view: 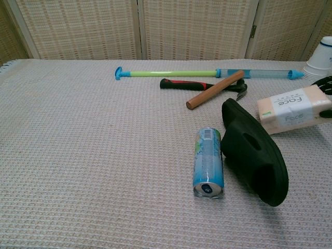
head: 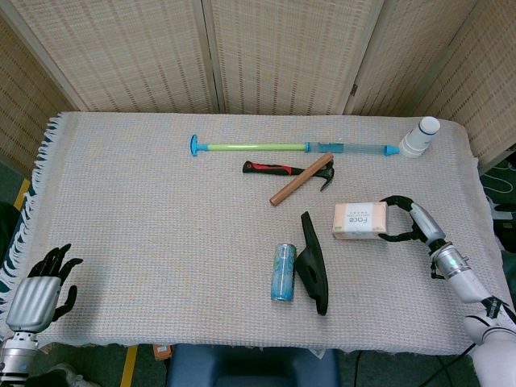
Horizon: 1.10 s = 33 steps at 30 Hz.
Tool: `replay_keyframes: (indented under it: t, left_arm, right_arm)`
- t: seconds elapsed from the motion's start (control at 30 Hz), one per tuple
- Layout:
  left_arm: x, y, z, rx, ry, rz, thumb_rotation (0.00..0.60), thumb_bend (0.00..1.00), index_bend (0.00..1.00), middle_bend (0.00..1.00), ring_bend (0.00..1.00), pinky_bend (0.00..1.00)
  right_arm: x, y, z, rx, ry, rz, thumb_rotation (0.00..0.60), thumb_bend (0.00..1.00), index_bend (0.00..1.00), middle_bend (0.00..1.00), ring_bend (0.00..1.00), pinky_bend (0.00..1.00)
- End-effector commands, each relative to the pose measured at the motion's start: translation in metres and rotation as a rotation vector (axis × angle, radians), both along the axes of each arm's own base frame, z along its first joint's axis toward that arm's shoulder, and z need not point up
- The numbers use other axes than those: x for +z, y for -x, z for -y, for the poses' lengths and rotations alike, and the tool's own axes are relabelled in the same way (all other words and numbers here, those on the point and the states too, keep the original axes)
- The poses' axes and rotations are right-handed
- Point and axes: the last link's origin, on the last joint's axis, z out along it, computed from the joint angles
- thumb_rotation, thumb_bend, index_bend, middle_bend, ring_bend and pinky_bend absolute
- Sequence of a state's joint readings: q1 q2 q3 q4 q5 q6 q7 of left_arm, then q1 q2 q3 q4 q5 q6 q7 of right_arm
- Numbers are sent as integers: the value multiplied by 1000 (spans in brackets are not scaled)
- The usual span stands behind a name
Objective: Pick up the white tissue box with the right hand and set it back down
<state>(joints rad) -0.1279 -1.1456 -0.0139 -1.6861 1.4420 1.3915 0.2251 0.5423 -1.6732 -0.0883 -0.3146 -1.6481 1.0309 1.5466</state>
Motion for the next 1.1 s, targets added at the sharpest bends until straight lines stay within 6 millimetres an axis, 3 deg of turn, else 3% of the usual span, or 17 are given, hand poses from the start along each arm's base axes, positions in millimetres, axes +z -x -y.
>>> replay_keyframes:
  t: [0.03, 0.5, 0.83, 1.1]
  left_arm:
    - [0, -1, 0, -3, 0, 0, 600, 530, 226, 0, 0, 182]
    - [-1, -1, 1, -2, 6, -4, 600, 529, 226, 0, 0, 182]
    - [-2, -1, 1, -4, 9, -8, 600, 530, 226, 0, 0, 182]
    - [-2, -2, 1, -4, 7, -7, 600, 530, 226, 0, 0, 182]
  right_arm:
    - [3, 0, 1, 7, -24, -33, 600, 367, 353, 366, 236, 0]
    - [11, 8, 2, -35, -121, -220, 600, 358, 244, 348, 171, 0]
    - [15, 7, 3, -53, -129, -279, 600, 182, 158, 249, 80, 0]
    - [19, 2, 6, -39, -128, -307, 600, 155, 132, 168, 0, 0]
